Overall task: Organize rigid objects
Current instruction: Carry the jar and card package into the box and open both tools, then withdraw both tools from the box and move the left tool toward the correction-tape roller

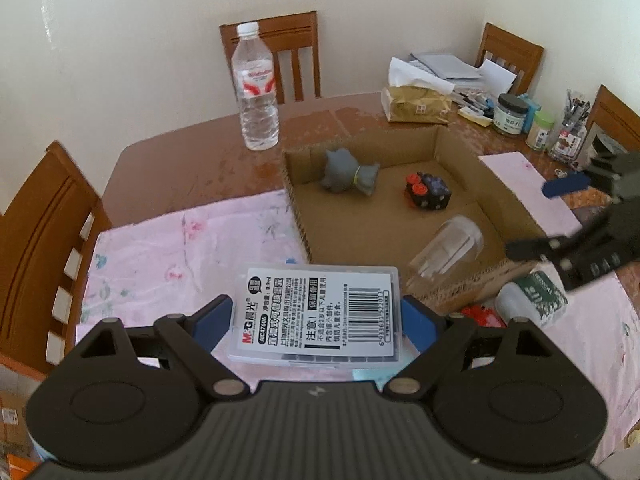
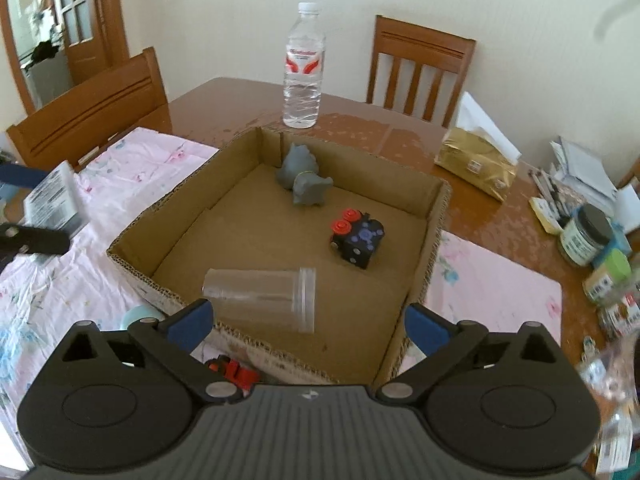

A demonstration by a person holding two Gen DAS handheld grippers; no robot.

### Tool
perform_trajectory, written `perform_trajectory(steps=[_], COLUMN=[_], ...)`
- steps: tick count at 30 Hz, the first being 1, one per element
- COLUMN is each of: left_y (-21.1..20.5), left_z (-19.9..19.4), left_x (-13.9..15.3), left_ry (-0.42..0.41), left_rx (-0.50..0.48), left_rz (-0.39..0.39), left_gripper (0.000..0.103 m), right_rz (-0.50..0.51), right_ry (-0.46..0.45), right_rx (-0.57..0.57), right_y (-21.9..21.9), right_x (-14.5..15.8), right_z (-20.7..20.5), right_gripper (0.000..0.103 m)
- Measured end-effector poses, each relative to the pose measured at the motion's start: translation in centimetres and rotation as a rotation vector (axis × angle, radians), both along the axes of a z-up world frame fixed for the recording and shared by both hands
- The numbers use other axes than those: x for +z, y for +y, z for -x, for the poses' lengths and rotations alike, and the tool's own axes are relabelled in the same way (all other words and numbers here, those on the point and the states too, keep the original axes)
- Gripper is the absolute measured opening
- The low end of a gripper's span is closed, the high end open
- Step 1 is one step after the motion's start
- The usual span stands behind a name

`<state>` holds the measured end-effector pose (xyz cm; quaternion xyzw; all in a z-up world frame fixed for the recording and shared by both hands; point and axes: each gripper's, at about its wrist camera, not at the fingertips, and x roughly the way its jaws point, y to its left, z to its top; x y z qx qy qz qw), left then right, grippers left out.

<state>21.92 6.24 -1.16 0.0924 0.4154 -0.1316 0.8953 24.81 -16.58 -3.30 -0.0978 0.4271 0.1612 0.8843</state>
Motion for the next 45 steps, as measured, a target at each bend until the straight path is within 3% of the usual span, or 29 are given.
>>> perform_trajectory(steps=[9,15,24,26,33,45], left_y=[-3.3,-5.7,-7.0,-6.9,-5.7,-3.2], left_z=[-4.1,-8.4,-13.0,-13.5,-12.3,-6.5], left_x=[0.6,-0.8,-3.3,-3.2,-2.3,-1.4], left_ry=[-0.028,-0.009,-0.017,-0.036,-0.046,-0.063], left_rx=[-0.096,-0.144,-0.107,-0.090,-0.076,-0.031], left_rz=[-0.001,-0.004,-0.042,-0.045,-0.018,-0.006], left_gripper=[0.089,0.089,0.090,0.095,0.097,0.099], right_rz=[0.007,0.025,0.048,0.044,0.032,0.028], right_ry=[-0.042,-0.051,0.002,0.011,0.008,-0.002], right_rx=[-0.089,-0.157,-0.303,-0.325,-0.349,-0.312], right_y=[-0.2,-1.1,-3.6,-3.9,-4.0,-3.0], right_x=[1.2,1.6,0.5,0.2,-0.1,-0.1], right_z=[3.7,5.7,8.6,8.9,9.0,8.8], right_gripper=[0.103,0.103,0.103,0.103,0.103,0.103])
